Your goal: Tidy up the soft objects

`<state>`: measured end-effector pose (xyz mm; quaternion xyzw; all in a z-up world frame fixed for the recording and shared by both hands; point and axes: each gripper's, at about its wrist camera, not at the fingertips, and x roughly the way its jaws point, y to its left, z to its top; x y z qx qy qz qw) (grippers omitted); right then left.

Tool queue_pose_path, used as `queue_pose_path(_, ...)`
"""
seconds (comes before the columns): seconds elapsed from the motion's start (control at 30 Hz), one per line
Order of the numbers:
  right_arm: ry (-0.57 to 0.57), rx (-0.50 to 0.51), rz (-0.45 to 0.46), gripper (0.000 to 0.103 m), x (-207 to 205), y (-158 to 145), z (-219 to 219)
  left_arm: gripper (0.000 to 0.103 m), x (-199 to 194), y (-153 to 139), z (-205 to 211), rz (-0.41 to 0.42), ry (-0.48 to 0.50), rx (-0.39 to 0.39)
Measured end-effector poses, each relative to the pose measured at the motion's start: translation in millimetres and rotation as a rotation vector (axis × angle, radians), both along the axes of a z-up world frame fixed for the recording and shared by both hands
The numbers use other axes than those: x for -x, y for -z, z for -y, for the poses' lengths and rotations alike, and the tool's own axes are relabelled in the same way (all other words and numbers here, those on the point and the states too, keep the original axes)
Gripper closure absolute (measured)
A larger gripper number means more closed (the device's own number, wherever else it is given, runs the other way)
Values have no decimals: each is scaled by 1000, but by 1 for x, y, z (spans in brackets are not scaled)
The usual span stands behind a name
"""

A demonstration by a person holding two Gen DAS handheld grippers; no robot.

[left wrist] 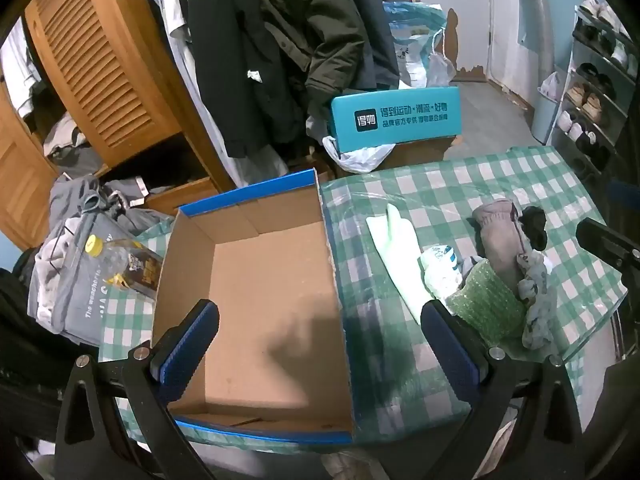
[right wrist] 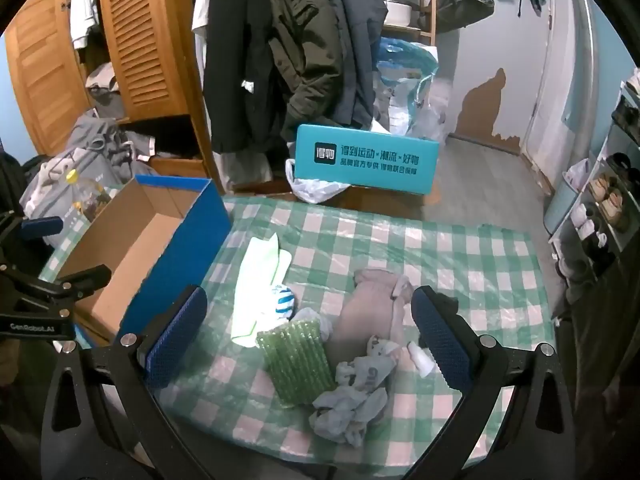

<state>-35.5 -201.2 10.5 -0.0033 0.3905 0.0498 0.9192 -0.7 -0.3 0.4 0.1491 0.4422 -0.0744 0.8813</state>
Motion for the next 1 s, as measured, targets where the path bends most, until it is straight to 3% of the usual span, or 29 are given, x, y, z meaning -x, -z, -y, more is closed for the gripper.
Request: queue_pose_path(1.0,1,-2,-11,2,-1,0,0,1,1,2,3,-2,6,6)
